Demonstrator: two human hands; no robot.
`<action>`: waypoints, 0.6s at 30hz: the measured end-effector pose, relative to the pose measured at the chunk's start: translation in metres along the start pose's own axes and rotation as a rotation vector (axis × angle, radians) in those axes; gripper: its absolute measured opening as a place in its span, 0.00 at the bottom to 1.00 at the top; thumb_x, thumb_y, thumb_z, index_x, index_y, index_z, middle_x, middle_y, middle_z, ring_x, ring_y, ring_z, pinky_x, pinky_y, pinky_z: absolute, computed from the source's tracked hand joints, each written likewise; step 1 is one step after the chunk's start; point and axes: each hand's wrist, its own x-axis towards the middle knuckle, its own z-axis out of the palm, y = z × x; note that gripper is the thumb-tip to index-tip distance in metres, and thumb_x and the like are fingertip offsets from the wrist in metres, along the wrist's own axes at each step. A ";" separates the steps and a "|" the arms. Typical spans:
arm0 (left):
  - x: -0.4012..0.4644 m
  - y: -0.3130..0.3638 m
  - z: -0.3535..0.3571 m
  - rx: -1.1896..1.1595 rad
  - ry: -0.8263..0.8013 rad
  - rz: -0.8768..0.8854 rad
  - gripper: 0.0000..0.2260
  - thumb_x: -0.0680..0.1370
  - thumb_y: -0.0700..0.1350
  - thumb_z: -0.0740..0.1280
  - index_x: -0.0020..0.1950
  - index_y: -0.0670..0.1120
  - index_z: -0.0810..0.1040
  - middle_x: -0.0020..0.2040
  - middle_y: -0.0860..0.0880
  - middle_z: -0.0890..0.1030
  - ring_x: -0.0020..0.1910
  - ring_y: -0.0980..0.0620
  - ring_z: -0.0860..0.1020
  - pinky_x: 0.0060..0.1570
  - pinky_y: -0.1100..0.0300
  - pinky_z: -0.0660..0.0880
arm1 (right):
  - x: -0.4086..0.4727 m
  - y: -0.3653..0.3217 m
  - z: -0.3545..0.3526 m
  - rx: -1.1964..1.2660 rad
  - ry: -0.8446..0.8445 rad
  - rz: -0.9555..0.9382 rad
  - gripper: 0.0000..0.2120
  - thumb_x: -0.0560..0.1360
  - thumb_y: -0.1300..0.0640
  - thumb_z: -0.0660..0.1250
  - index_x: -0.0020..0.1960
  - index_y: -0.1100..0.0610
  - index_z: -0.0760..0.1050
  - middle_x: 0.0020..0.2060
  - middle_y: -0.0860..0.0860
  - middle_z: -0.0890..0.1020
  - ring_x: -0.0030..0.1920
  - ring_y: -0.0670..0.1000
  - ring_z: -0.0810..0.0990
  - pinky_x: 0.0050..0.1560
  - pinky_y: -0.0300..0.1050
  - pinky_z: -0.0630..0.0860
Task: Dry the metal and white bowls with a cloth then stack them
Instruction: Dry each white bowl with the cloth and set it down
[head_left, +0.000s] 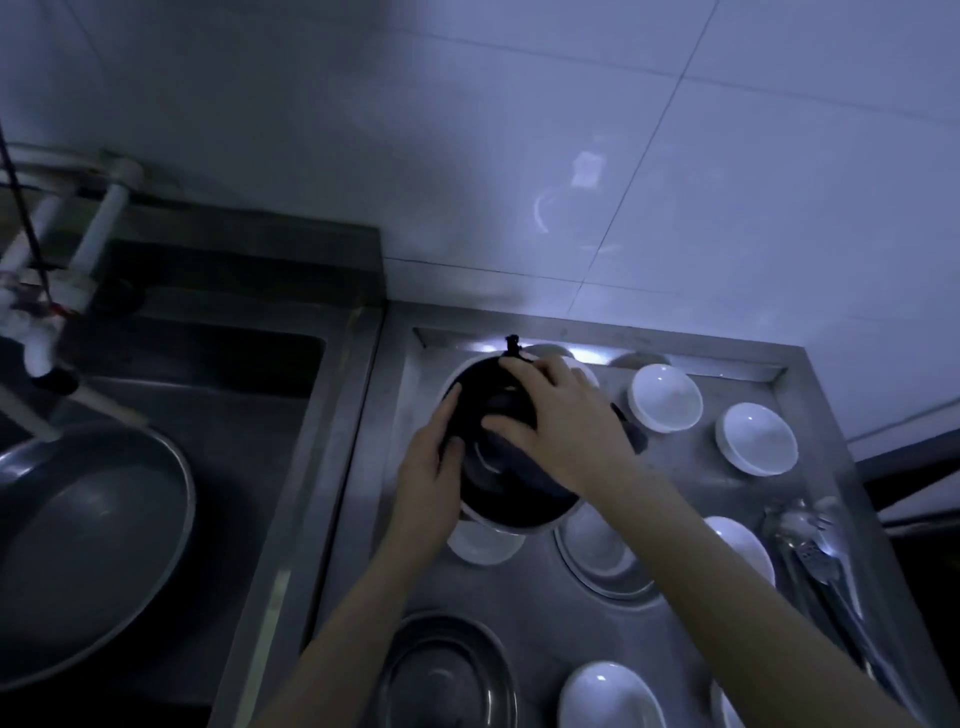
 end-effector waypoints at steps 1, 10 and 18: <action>-0.006 0.001 -0.002 0.016 0.018 0.003 0.24 0.84 0.36 0.55 0.75 0.59 0.66 0.63 0.69 0.73 0.63 0.70 0.71 0.67 0.59 0.71 | -0.005 -0.002 0.008 -0.082 -0.075 -0.025 0.33 0.73 0.39 0.66 0.74 0.46 0.61 0.68 0.51 0.69 0.66 0.56 0.69 0.66 0.53 0.66; -0.041 0.017 -0.044 -0.046 0.094 -0.004 0.22 0.85 0.39 0.54 0.75 0.60 0.67 0.68 0.66 0.72 0.68 0.67 0.70 0.71 0.59 0.68 | -0.064 -0.031 0.047 -0.007 -0.071 -0.339 0.20 0.66 0.51 0.72 0.58 0.48 0.79 0.44 0.45 0.83 0.39 0.53 0.80 0.42 0.47 0.77; -0.061 0.030 -0.070 0.037 0.056 0.069 0.32 0.79 0.28 0.55 0.77 0.56 0.64 0.68 0.62 0.71 0.66 0.69 0.69 0.67 0.69 0.67 | -0.052 -0.080 0.048 0.073 0.101 -0.226 0.20 0.74 0.60 0.66 0.67 0.54 0.74 0.67 0.54 0.74 0.63 0.58 0.75 0.57 0.52 0.78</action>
